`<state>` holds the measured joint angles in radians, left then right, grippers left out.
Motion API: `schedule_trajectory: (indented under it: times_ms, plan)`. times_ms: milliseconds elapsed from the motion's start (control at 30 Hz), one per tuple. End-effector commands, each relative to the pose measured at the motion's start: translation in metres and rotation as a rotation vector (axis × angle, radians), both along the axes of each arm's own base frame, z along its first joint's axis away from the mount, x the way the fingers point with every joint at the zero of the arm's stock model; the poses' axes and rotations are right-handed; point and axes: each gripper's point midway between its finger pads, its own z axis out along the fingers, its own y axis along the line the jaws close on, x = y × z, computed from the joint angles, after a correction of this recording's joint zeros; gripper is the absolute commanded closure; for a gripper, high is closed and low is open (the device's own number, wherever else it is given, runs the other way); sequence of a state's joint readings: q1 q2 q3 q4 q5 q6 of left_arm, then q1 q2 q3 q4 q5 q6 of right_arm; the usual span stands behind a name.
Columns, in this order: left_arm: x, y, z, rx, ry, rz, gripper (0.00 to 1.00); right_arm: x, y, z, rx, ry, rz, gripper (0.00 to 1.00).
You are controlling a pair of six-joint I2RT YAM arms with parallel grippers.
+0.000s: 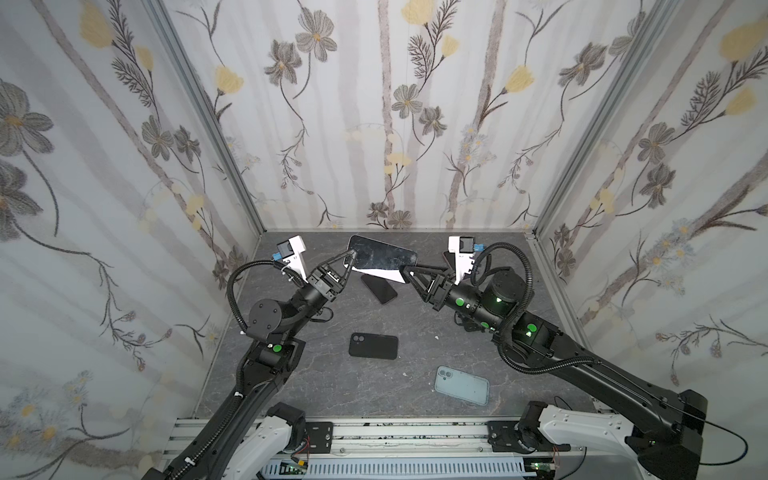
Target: Put the phone into the phone case
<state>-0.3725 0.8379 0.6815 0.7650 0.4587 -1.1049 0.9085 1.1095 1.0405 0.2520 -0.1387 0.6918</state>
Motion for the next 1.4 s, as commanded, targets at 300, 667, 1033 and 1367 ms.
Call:
schedule_trajectory:
  times_ms: [300, 667, 1033, 1367]
  plan:
    - [-0.004, -0.001, -0.008, -0.031, -0.007, -0.029, 1.0, -0.033, 0.012, 0.043, 0.163, -0.087, 0.209, 0.8]
    - [-0.003, -0.002, -0.02, 0.039, 0.007, 0.0, 1.0, -0.029, 0.019, 0.039, 0.171, -0.058, 0.221, 0.97]
    - [0.035, 0.039, -0.066, 0.237, 0.179, 0.374, 0.77, -0.002, 0.0, -0.012, 0.109, 0.142, 0.029, 1.0]
    - [0.052, 0.106, -0.148, 0.569, 0.457, 0.769, 0.32, 0.01, -0.002, -0.121, -0.084, 0.45, -0.115, 1.0]
